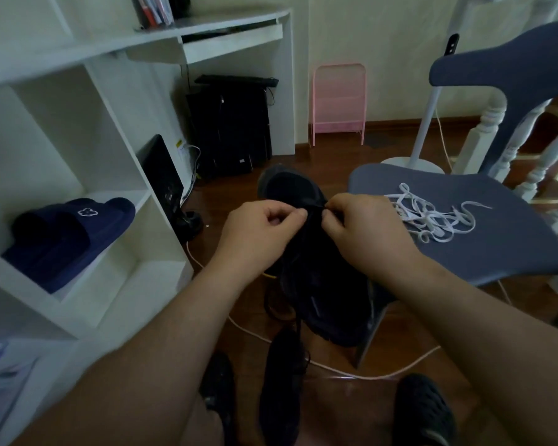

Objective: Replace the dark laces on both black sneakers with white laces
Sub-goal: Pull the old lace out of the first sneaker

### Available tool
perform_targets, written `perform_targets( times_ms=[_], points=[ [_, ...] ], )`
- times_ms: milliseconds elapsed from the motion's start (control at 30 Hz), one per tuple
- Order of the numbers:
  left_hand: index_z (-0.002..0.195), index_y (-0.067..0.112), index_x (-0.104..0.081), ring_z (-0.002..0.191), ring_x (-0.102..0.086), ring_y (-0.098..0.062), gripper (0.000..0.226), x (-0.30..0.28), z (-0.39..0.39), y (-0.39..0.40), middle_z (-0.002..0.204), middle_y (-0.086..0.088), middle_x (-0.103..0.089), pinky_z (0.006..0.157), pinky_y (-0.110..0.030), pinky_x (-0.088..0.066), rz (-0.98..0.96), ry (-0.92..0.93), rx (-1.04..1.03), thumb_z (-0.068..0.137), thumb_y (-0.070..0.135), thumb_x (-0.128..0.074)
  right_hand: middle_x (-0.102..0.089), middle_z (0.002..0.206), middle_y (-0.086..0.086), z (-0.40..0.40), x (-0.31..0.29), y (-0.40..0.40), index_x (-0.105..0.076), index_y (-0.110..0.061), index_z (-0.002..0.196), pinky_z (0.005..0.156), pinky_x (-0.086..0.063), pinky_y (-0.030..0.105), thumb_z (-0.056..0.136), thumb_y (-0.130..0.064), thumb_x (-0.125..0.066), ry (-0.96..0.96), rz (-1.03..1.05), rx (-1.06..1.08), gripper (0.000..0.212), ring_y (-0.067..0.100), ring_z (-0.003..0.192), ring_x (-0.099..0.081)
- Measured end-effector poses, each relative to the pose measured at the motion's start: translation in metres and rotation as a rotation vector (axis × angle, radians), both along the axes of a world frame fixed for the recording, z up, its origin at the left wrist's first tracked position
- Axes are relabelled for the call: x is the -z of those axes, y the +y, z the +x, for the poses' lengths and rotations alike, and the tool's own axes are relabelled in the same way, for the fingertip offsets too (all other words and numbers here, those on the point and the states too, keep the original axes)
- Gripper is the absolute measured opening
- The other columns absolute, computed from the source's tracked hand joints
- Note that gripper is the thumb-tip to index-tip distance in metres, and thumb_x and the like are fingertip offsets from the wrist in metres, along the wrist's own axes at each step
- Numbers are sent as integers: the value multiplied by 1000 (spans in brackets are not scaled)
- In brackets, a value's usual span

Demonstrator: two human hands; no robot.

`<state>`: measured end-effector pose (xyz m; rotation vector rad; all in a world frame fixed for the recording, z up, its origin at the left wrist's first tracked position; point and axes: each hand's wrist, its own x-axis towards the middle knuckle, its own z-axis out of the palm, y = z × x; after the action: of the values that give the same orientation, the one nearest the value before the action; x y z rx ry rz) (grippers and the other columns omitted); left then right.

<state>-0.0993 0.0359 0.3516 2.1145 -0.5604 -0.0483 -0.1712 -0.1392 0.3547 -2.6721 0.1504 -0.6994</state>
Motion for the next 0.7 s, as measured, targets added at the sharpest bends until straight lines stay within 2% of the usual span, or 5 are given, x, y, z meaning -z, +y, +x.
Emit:
perform_targets(
  times_ms=[267,367,500,600,700],
  points=[
    [88,35,-81,89,-71,-2,12,2,-3,-9,85,14,-77,82,-37,-62,-72,56,3,94,41,-73,-66,80,5,3,6,8,-66,-15,89,64,-46,41,100,-31,-52,-1,-63,-37,24,30,75,-60],
    [65,21,-75,71,-65,-12,14,-13,-3,0,69,-4,-69,73,-33,-53,-88,180,279,78,28,-71,-69,84,9,6,5,-6,-67,-13,90,70,-51,46,101,-31,-52,29,-16,33,25,35,81,-62],
    [51,20,-59,58,-42,-9,18,-28,-9,23,57,2,-44,62,-24,-38,35,444,657,68,12,-59,-70,86,10,3,4,-13,-69,-12,93,72,-52,46,102,-29,-52,55,22,54,25,35,83,-62],
    [72,10,-72,57,-52,-6,31,-19,-3,22,60,6,-56,63,-24,-42,147,310,410,96,28,-68,-66,80,8,2,5,-8,-65,-13,89,67,-51,45,102,-29,-51,38,-10,28,25,33,76,-60],
    [87,34,-80,69,-65,2,21,-6,2,9,68,19,-69,69,-27,-52,64,98,72,96,49,-70,-57,72,3,2,6,0,-58,-14,80,61,-43,41,102,-29,-51,29,-35,-14,27,31,70,-56]
  ],
)
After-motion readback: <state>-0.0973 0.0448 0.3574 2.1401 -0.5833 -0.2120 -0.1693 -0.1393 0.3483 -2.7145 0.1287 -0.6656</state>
